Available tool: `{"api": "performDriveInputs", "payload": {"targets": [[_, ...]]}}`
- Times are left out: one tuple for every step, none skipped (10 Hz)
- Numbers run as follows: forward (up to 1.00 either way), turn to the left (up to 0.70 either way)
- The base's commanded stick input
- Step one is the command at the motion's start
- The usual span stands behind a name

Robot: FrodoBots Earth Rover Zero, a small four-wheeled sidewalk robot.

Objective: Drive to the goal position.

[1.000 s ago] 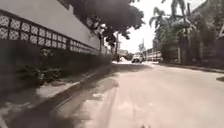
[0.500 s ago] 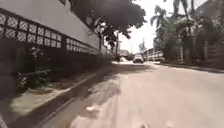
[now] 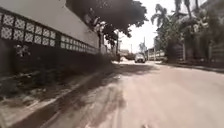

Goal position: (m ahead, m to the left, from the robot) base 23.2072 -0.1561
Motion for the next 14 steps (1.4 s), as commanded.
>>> {"api": "performDriveInputs", "payload": {"targets": [[1.00,-0.22],[1.00,-0.22],[1.00,-0.22],[1.00,-0.22],[1.00,-0.23],[1.00,-0.23],[1.00,-0.23],[1.00,-0.23],[1.00,-0.23],[1.00,-0.23],[1.00,-0.23],[1.00,-0.21],[1.00,-0.16],[1.00,-0.08]]}}
